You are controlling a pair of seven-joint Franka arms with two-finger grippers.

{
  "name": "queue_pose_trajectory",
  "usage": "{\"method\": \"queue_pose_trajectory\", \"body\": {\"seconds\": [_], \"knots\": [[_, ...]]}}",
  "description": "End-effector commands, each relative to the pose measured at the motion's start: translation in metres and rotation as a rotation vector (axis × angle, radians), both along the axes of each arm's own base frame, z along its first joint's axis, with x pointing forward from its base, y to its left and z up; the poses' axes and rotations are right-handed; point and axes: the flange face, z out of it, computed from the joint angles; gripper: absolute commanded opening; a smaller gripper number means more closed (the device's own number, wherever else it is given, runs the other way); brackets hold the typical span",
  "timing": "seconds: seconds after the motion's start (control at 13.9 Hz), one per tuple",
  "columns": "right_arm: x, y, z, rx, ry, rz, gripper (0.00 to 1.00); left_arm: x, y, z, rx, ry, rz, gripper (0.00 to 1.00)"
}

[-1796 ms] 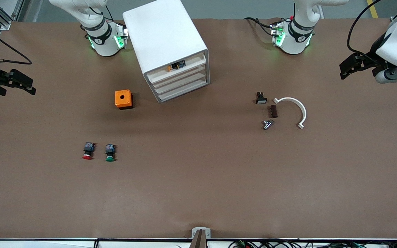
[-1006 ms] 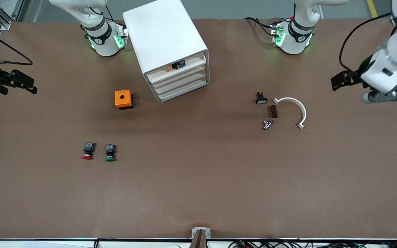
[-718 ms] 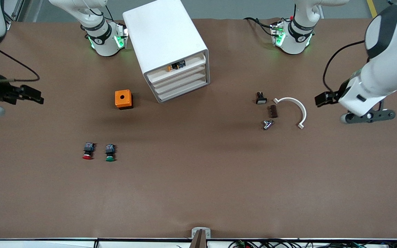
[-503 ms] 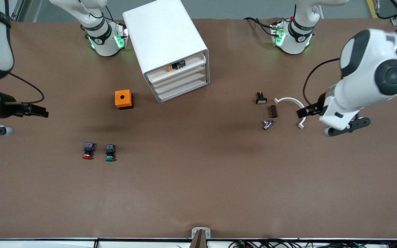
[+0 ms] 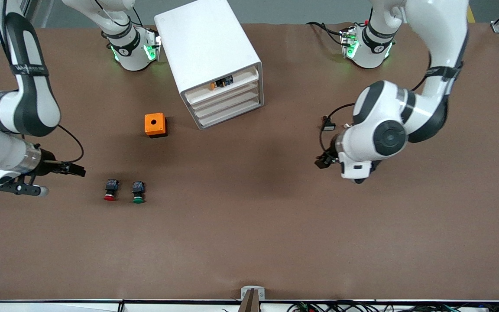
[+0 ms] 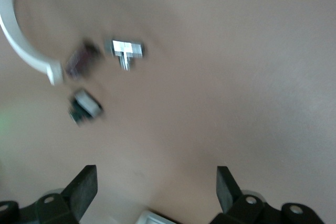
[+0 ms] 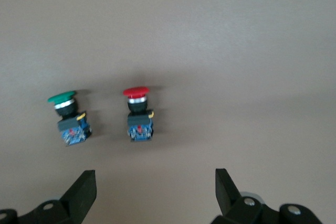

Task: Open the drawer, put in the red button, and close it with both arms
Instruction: 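Grasp the red button with the right gripper while the left gripper grips the drawer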

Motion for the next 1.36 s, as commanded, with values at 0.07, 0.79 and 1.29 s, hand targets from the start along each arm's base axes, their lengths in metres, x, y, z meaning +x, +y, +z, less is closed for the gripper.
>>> {"method": "queue_pose_trajectory", "body": {"seconds": [0.07, 0.79, 1.29], "knots": [[-0.013, 0.014, -0.056, -0.003, -0.074, -0.011, 1.0, -0.004, -0.061, -0.05, 0.088, 0.175, 0.391, 1.0], [-0.016, 0.042, -0.136, -0.014, -0.129, -0.075, 1.0, -0.077, -0.167, -0.106, 0.126, 0.733, 0.846, 0.94], [-0.018, 0.045, -0.15, -0.016, -0.121, -0.067, 0.83, -0.127, -0.205, -0.122, 0.211, 1.002, 0.822, 0.74]]}}
